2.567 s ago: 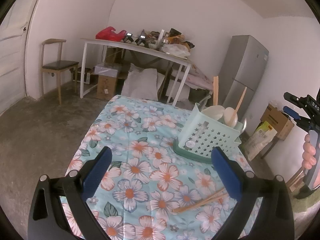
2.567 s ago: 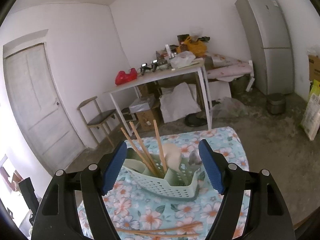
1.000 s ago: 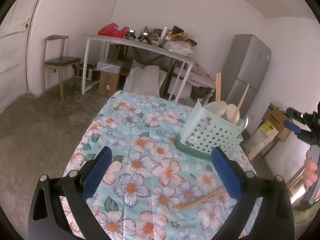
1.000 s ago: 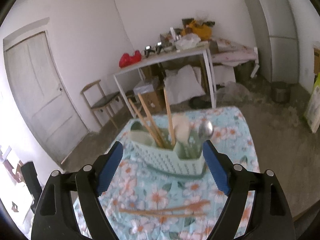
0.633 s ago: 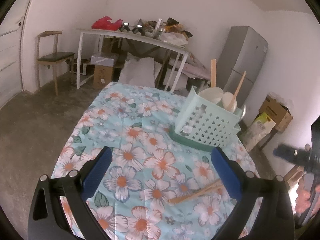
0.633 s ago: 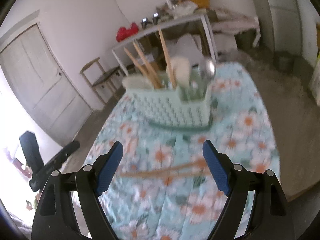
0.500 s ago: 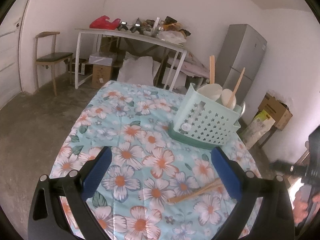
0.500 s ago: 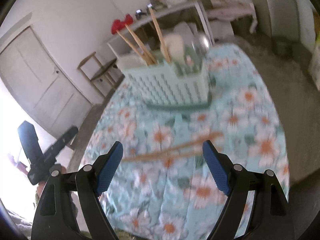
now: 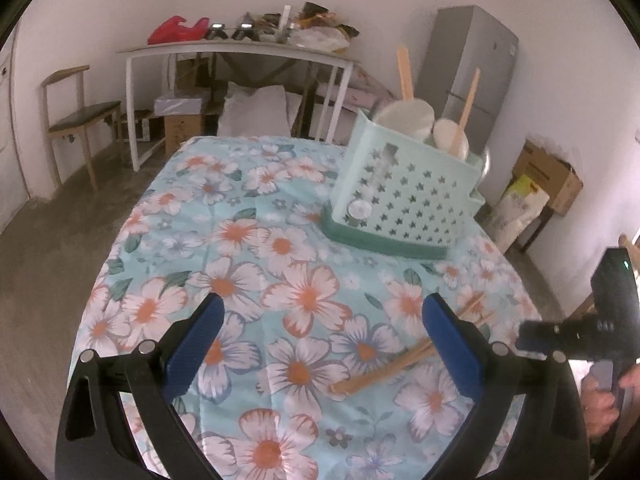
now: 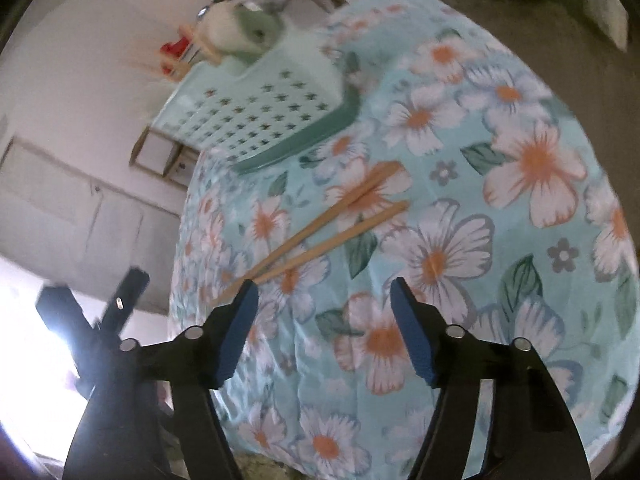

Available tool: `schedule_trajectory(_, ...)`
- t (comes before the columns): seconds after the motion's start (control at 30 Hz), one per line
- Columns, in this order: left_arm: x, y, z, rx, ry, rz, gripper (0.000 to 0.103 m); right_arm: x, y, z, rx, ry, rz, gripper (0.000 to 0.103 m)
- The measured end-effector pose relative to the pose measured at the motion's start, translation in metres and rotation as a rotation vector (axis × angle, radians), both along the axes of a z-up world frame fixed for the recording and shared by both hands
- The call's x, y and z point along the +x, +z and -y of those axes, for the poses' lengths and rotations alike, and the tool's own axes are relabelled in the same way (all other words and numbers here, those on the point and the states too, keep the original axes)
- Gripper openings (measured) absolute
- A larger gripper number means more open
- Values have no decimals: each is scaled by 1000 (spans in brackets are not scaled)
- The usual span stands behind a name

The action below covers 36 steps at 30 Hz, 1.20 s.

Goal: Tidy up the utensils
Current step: 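Move the right gripper toward the remaining chopsticks on the cloth, then lower the left gripper onto a loose chopstick and grasp it while the right gripper approaches the other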

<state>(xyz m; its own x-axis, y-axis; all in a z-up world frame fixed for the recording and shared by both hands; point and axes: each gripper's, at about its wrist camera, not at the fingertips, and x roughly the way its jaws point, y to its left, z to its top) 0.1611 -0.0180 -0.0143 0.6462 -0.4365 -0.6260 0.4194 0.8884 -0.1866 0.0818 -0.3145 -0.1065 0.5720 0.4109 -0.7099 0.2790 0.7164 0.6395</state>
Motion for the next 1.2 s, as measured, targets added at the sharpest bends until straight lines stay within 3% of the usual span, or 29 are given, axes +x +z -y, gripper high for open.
schedule_trajectory(0.2,8,-6,13,33,-39,-1,88,16,-28,16,121,-98,-48,47)
schedule_trajectory(0.47,16,-15,30,33,-94,-50,71,27,-33,27,153,-185,-43,29)
schedule_trajectory(0.63,16,-17,39,29,-125,-68,63,26,-41,39,193,-228,-55,13)
schedule_trajectory(0.93,13,-18,63,58,-200,-86,52,31,-38,40,151,-178,-30,13)
schedule_trajectory(1.2,7,-41,103,202,-311,-103,43,16,-34,55,125,-185,-34,13)
